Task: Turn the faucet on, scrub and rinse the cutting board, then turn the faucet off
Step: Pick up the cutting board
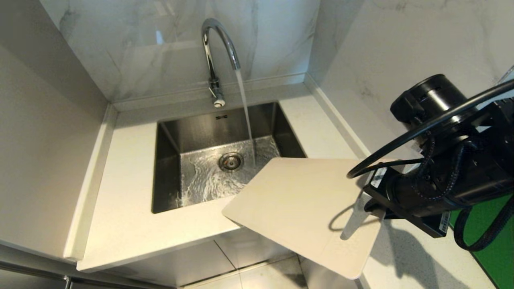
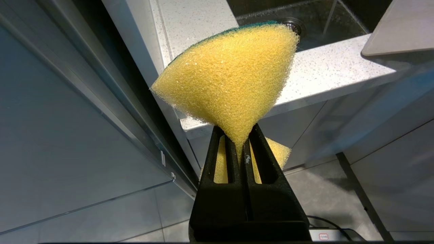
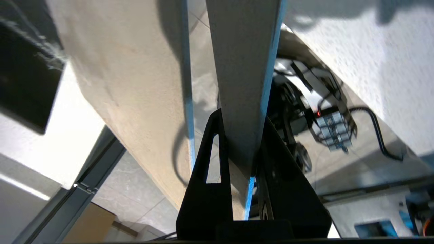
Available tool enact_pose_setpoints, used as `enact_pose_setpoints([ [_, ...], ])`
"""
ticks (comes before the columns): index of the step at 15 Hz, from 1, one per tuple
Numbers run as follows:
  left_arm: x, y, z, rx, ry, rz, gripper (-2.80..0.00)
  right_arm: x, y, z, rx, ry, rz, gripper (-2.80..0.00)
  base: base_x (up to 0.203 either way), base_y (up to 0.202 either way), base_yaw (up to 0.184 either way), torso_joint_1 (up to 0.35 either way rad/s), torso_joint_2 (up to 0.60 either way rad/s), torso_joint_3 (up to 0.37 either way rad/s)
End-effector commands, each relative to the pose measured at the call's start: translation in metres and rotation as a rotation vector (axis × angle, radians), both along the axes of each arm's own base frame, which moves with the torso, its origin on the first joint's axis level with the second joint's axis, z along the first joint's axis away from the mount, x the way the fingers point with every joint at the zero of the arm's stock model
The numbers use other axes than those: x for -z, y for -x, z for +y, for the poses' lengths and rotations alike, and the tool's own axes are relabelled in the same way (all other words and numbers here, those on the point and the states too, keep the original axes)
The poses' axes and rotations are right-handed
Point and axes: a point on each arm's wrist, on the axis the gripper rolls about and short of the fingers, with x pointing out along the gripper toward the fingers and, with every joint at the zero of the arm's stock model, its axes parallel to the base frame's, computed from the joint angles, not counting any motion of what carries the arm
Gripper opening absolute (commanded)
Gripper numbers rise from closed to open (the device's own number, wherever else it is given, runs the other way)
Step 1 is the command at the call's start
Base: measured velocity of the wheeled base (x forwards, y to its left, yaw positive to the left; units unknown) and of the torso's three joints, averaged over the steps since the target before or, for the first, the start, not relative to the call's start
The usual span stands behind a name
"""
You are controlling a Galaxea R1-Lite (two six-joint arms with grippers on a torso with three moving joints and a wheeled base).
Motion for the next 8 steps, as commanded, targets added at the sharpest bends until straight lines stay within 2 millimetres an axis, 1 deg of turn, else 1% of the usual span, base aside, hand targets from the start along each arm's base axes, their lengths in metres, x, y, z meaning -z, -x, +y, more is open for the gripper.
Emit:
enact_pose_setpoints([
  [1, 0.0, 0.0, 0.0, 0.0, 0.0, 0.002, -2.8, 0.001, -0.008, 0.003, -0.01, 0.001, -0.035, -2.8, 0.0, 0.0, 0.0, 0.0, 0.0, 0.0],
  [3, 0.0, 0.0, 0.0, 0.0, 0.0, 0.002, -2.8, 0.0, -0.021, 0.006, -0.006, -0.008, -0.087, -2.8, 0.0, 0.0, 0.0, 0.0, 0.0, 0.0],
  [5, 0.0, 0.0, 0.0, 0.0, 0.0, 0.002, -2.8, -0.011, -0.028, 0.003, 0.016, -0.025, -0.141, -2.8, 0.0, 0.0, 0.0, 0.0, 0.0, 0.0],
  [8, 0.0, 0.0, 0.0, 0.0, 0.0, 0.002, -2.8, -0.034, -0.036, -0.01, 0.07, -0.05, -0.223, -2.8, 0.0, 0.0, 0.0, 0.0, 0.0, 0.0],
])
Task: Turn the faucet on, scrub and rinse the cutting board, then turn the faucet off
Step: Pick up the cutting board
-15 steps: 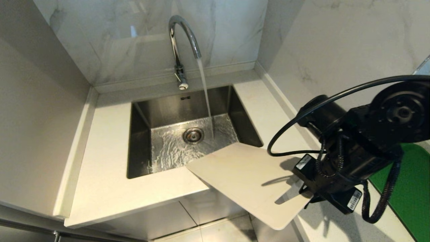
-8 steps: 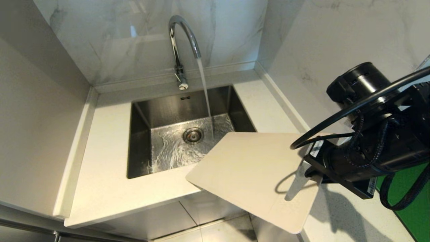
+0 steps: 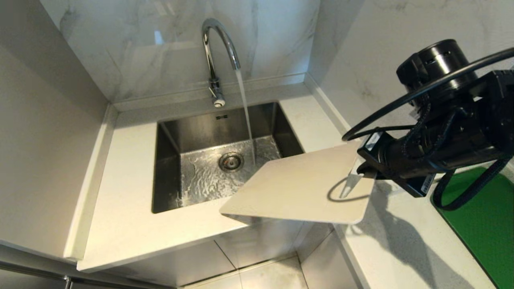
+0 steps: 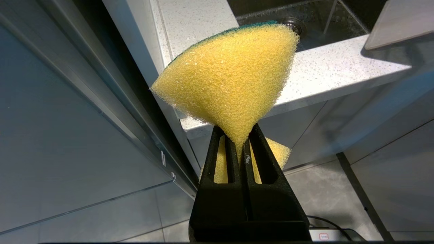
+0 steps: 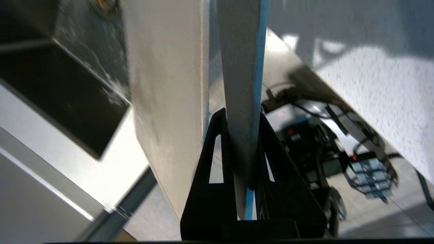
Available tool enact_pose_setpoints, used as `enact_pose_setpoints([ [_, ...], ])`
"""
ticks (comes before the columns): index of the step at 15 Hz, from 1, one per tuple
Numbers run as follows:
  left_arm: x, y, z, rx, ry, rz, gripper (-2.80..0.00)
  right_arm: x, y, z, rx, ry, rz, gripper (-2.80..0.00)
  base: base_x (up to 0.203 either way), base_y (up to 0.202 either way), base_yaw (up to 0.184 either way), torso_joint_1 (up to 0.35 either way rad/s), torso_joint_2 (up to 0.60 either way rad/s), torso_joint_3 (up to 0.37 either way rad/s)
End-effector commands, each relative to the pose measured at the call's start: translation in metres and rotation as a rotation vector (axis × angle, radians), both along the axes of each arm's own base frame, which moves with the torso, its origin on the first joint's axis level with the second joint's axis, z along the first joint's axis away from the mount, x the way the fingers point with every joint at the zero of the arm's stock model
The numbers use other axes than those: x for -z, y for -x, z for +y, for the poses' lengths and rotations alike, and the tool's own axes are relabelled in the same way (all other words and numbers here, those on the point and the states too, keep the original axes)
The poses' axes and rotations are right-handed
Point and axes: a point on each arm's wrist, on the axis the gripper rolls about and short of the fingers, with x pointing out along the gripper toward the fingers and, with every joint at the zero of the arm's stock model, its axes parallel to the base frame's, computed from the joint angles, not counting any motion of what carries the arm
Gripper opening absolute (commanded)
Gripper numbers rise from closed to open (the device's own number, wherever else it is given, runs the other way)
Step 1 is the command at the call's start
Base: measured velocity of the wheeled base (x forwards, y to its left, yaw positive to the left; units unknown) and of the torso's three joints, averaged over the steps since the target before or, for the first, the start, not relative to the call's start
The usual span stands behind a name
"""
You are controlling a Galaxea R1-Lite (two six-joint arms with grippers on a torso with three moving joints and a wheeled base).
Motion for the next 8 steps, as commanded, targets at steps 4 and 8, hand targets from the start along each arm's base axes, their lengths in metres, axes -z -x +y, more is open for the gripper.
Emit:
enact_pose_setpoints([
  [4, 0.0, 0.0, 0.0, 0.0, 0.0, 0.002, -2.8, -0.029, -0.003, -0.008, 0.006, -0.013, -0.105, -2.8, 0.0, 0.0, 0.0, 0.0, 0.0, 0.0],
  [8, 0.0, 0.0, 0.0, 0.0, 0.0, 0.002, -2.8, -0.051, -0.002, -0.008, 0.001, -0.024, -0.164, -2.8, 0.0, 0.0, 0.0, 0.0, 0.0, 0.0],
])
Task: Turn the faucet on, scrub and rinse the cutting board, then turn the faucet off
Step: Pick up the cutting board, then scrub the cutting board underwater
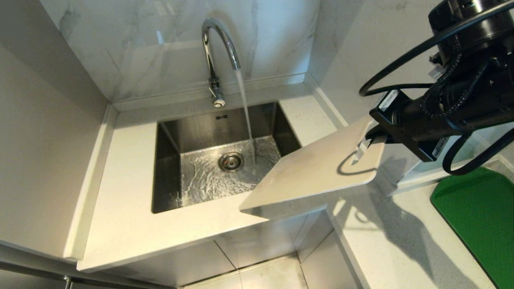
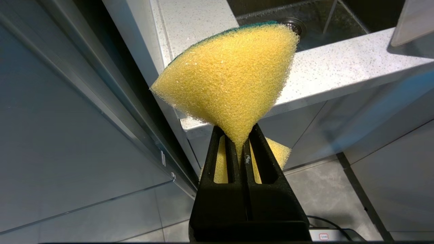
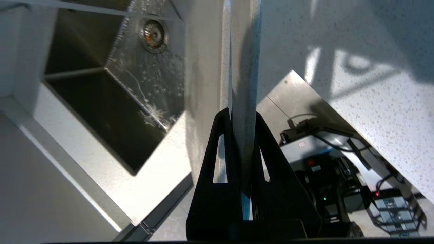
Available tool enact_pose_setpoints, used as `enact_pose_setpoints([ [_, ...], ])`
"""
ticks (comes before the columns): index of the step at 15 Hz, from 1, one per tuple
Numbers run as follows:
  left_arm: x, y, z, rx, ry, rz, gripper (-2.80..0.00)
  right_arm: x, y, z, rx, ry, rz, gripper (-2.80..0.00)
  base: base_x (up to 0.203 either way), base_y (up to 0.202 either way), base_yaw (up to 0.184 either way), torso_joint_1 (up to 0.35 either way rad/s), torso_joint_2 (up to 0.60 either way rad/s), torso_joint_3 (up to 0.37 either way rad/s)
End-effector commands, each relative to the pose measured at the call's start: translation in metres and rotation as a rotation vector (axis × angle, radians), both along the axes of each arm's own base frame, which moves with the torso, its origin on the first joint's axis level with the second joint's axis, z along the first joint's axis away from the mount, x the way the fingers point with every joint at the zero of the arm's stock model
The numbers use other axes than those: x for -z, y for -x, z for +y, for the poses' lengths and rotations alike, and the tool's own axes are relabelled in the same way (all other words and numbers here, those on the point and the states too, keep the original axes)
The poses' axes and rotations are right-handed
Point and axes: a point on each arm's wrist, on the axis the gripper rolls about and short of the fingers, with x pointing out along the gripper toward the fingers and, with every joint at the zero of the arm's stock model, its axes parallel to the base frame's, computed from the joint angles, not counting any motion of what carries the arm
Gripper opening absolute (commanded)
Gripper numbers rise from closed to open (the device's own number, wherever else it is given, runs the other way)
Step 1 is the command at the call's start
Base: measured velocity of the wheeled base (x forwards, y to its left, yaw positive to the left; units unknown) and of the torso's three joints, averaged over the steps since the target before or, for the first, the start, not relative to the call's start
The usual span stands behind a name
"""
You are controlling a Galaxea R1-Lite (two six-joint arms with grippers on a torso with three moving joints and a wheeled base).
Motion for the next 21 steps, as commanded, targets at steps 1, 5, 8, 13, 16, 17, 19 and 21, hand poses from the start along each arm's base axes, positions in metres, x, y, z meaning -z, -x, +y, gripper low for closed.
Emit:
enact_pose_setpoints([
  [1, 0.0, 0.0, 0.0, 0.0, 0.0, 0.002, -2.8, -0.008, 0.001, 0.0, -0.005, -0.002, -0.016, -2.8, 0.0, 0.0, 0.0, 0.0, 0.0, 0.0],
  [5, 0.0, 0.0, 0.0, 0.0, 0.0, 0.002, -2.8, -0.027, -0.004, 0.002, -0.011, -0.018, -0.095, -2.8, 0.0, 0.0, 0.0, 0.0, 0.0, 0.0],
  [8, 0.0, 0.0, 0.0, 0.0, 0.0, 0.002, -2.8, -0.044, 0.003, 0.001, -0.067, -0.069, -0.153, -2.8, 0.0, 0.0, 0.0, 0.0, 0.0, 0.0],
  [13, 0.0, 0.0, 0.0, 0.0, 0.0, 0.002, -2.8, -0.059, 0.003, 0.002, -0.072, -0.09, -0.233, -2.8, 0.0, 0.0, 0.0, 0.0, 0.0, 0.0],
  [16, 0.0, 0.0, 0.0, 0.0, 0.0, 0.002, -2.8, -0.062, -0.003, 0.003, -0.077, -0.095, -0.273, -2.8, 0.0, 0.0, 0.0, 0.0, 0.0, 0.0],
  [17, 0.0, 0.0, 0.0, 0.0, 0.0, 0.002, -2.8, -0.061, -0.003, 0.003, -0.076, -0.094, -0.271, -2.8, 0.0, 0.0, 0.0, 0.0, 0.0, 0.0],
  [19, 0.0, 0.0, 0.0, 0.0, 0.0, 0.002, -2.8, -0.061, -0.003, 0.003, -0.076, -0.094, -0.269, -2.8, 0.0, 0.0, 0.0, 0.0, 0.0, 0.0],
  [21, 0.0, 0.0, 0.0, 0.0, 0.0, 0.002, -2.8, -0.061, -0.003, 0.003, -0.077, -0.093, -0.267, -2.8, 0.0, 0.0, 0.0, 0.0, 0.0, 0.0],
])
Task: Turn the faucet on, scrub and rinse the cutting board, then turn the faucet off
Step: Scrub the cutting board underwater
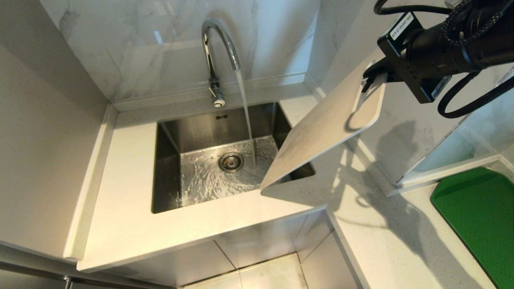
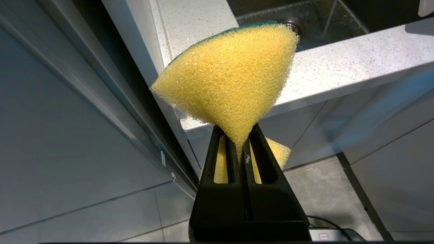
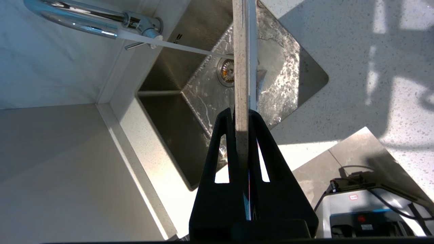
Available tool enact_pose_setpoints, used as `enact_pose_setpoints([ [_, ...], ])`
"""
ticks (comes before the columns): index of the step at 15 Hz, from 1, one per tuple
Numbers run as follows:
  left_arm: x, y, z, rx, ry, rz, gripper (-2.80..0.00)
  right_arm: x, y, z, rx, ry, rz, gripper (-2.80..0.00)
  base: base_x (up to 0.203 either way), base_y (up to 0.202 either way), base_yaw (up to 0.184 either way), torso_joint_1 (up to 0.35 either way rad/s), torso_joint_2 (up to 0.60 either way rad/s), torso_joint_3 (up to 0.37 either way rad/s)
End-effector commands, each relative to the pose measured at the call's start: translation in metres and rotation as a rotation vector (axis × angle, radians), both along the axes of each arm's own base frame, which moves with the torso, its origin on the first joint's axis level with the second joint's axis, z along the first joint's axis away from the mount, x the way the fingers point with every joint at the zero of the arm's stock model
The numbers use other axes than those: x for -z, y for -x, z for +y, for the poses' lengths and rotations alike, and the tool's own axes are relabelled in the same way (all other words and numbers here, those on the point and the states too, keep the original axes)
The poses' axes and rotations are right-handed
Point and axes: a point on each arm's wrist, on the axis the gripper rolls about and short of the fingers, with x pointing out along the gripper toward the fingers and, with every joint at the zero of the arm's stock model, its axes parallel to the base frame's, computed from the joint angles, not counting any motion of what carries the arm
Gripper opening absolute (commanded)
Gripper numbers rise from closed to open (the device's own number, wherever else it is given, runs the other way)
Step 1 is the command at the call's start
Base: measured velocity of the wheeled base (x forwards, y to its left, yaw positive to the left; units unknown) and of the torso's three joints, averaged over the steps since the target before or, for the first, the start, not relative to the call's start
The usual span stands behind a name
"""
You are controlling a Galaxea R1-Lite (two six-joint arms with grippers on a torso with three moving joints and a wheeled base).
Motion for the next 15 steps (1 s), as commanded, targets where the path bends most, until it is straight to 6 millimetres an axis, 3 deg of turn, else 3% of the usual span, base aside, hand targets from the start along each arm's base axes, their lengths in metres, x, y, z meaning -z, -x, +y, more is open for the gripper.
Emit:
enact_pose_setpoints([
  [1, 0.0004, -0.0002, 0.0, -0.001, 0.0, 0.002, -2.8, 0.0007, 0.0001, 0.0001, 0.001, -0.003, 0.007, -2.8, 0.0, 0.0, 0.0, 0.0, 0.0, 0.0],
  [12, 0.0005, -0.0002, 0.0, 0.001, -0.007, 0.004, -2.8, -0.0004, 0.0051, -0.0015, 0.002, 0.0, 0.015, -2.8, 0.0, 0.0, 0.0, 0.0, 0.0, 0.0],
  [15, 0.0005, -0.0002, 0.0001, -0.004, -0.003, 0.004, -2.8, -0.0011, 0.0074, -0.0022, 0.001, 0.001, 0.014, -2.8, 0.17, 0.0, -0.02, -0.011, 0.0, 0.002],
])
